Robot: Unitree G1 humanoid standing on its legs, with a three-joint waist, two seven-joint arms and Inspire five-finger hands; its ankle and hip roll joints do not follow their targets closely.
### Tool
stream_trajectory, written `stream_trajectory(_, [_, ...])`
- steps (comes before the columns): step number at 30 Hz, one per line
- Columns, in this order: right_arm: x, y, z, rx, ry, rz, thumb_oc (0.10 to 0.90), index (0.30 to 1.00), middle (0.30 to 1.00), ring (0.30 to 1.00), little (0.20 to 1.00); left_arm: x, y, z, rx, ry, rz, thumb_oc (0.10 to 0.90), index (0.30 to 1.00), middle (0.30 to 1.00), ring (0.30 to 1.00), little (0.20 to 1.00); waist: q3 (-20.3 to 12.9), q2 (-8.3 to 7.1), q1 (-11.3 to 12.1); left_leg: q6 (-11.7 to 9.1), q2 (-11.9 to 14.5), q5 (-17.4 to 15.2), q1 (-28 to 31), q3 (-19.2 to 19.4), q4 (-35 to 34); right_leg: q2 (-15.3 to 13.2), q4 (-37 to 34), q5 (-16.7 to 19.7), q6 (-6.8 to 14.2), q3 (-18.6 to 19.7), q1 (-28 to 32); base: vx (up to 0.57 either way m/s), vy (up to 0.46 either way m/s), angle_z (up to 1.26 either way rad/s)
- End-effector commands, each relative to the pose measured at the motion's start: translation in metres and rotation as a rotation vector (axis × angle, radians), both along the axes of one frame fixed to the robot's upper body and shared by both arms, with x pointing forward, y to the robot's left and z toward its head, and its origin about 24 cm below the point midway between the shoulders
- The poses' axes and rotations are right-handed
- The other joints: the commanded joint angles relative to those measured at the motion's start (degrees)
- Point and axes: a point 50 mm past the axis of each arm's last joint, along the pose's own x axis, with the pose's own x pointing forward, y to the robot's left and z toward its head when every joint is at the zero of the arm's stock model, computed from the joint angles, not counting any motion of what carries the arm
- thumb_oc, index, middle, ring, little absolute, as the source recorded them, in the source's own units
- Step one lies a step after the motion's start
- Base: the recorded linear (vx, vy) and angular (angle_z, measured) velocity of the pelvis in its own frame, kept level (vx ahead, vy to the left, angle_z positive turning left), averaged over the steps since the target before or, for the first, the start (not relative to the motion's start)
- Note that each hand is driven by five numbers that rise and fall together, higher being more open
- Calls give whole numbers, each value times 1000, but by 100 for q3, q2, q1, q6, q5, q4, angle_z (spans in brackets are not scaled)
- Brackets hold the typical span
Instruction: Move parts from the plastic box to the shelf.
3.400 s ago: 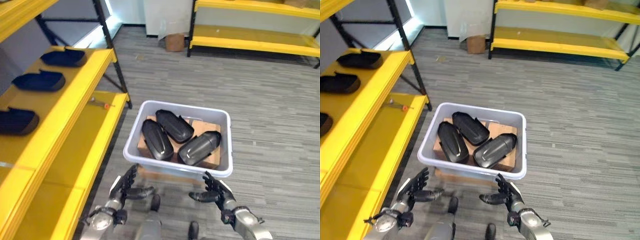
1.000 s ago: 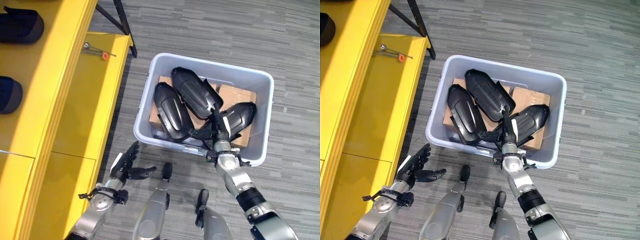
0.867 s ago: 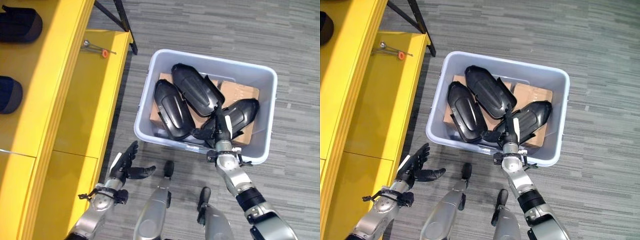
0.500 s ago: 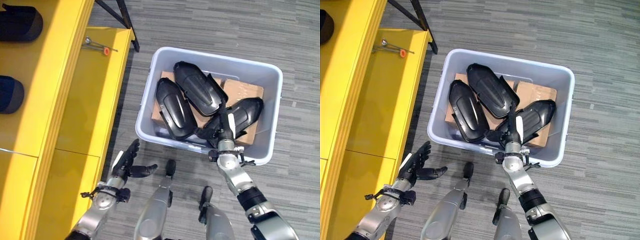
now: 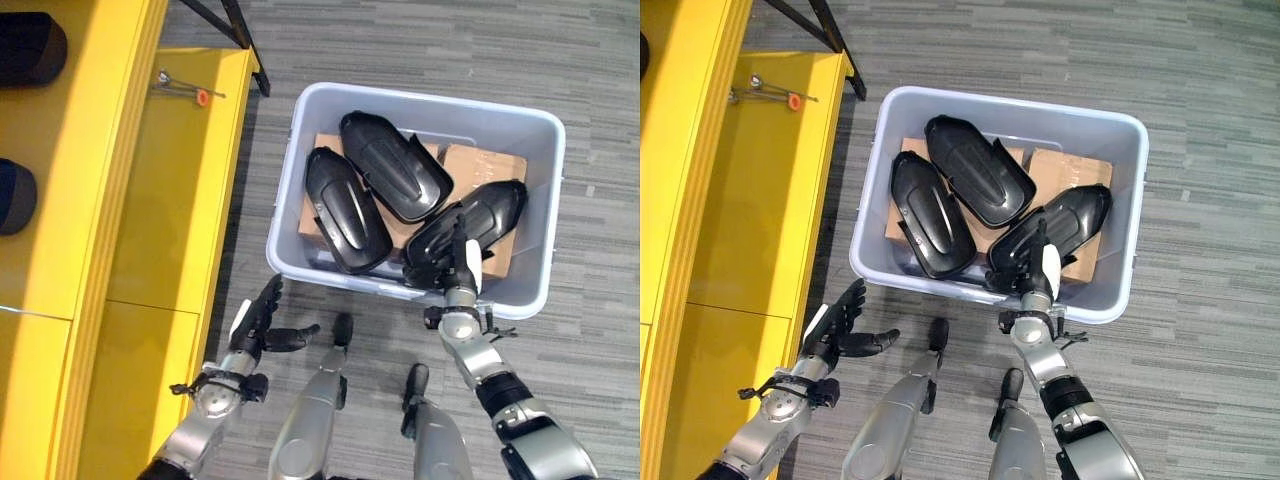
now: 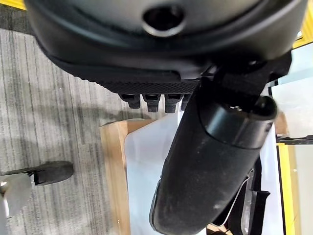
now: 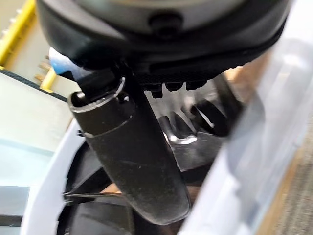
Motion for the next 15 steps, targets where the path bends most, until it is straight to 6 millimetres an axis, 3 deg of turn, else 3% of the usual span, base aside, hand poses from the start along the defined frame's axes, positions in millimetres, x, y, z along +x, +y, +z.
stream_trajectory(1, [15, 14, 41, 13, -190, 30, 900, 1000, 1000, 1000, 1000, 7, -5, 25, 1, -177, -1, 900, 1000, 1000, 1000, 1000, -52, 23, 16, 163, -188, -673, -5, -124, 534, -364, -89, 731, 85, -184, -339, 0, 0, 0])
stream_trajectory(15, [27, 14, 27, -32, -87, -1, 900, 1000, 1000, 1000, 1000, 10, -14, 28, -10, -193, -16, 900, 1000, 1000, 1000, 1000, 148, 213, 56, 137, -232, -629, -176, -134, 550, -381, -19, 716, 61, -188, -515, 0, 0, 0])
